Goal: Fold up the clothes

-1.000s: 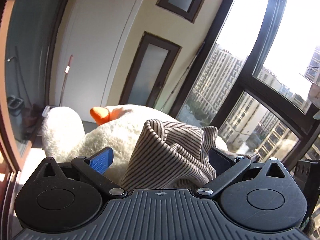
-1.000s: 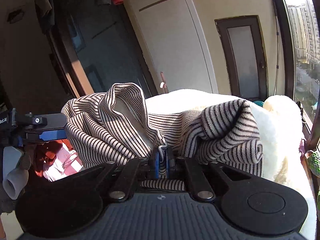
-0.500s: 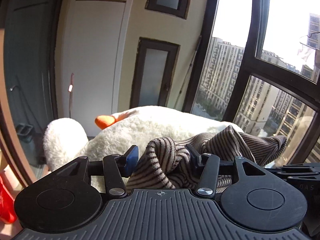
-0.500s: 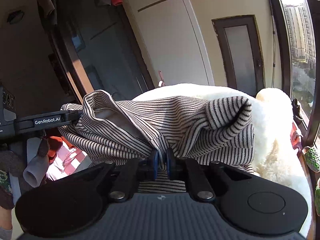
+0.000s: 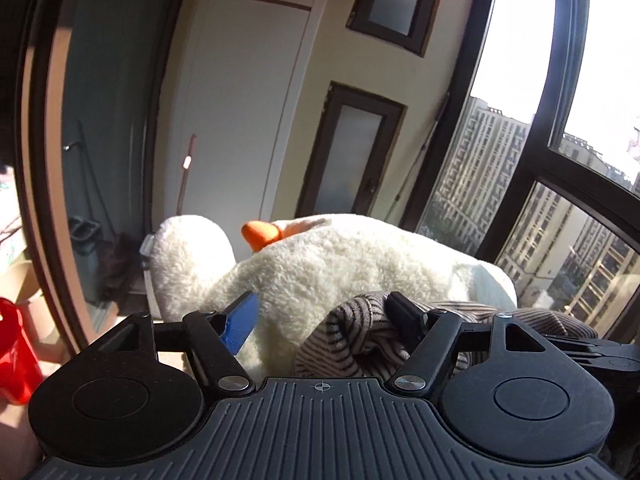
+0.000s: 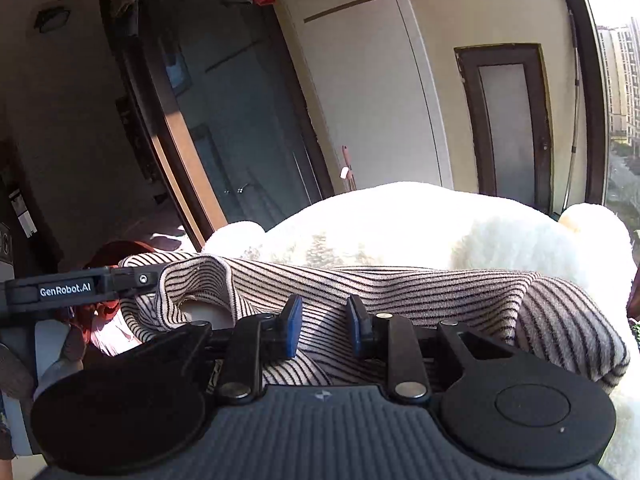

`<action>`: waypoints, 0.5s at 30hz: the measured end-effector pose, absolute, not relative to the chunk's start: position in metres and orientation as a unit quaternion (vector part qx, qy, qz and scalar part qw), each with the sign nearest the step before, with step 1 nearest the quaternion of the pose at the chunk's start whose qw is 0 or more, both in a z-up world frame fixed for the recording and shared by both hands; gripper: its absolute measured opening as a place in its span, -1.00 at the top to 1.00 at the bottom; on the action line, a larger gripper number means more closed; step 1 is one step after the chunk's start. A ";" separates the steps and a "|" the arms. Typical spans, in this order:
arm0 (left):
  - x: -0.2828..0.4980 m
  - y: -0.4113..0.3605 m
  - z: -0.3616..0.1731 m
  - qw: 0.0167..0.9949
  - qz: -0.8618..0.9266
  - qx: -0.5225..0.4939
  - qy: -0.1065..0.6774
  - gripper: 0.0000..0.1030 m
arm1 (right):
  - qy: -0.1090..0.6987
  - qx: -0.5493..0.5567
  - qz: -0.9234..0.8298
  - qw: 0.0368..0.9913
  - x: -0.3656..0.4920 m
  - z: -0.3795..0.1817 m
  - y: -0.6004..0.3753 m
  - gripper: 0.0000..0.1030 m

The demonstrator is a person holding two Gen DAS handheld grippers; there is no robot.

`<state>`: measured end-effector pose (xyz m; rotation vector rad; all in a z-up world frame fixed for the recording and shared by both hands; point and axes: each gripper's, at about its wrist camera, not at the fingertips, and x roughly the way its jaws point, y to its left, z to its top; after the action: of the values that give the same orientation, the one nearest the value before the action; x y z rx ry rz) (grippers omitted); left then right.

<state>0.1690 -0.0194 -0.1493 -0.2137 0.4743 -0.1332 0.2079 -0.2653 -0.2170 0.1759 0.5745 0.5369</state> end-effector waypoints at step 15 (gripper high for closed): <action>0.192 -0.050 -0.181 0.936 -0.153 -0.130 0.289 -0.35 | 0.227 0.097 0.202 0.948 0.168 -0.197 -0.293 0.19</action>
<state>0.1923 -0.0503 -0.1808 -0.2660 0.5906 -0.3135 0.1678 -0.2933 -0.1973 0.1973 0.4619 0.4103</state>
